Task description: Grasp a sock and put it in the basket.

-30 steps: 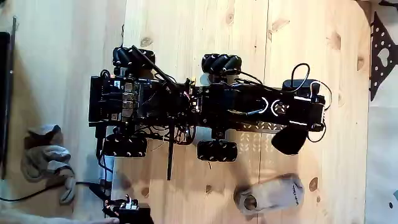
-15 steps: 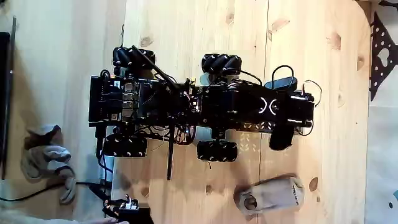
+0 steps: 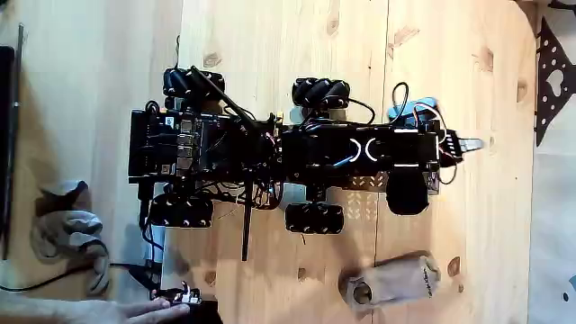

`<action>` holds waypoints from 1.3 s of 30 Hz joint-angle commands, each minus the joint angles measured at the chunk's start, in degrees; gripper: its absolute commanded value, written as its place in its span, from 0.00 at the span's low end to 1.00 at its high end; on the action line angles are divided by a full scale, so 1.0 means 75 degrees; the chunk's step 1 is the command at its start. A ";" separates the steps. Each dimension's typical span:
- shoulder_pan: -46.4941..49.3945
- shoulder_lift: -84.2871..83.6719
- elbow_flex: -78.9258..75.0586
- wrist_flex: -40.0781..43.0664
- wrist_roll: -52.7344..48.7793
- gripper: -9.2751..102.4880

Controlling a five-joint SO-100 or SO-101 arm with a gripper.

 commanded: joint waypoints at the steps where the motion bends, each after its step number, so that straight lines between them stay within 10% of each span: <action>1: 0.0504 -0.0281 -0.0457 -0.1242 0.0117 0.54; 6: 0.0961 -0.0867 -0.0340 -0.2238 0.0094 0.53; 39: 0.0973 0.5754 0.4770 0.0047 0.2824 0.46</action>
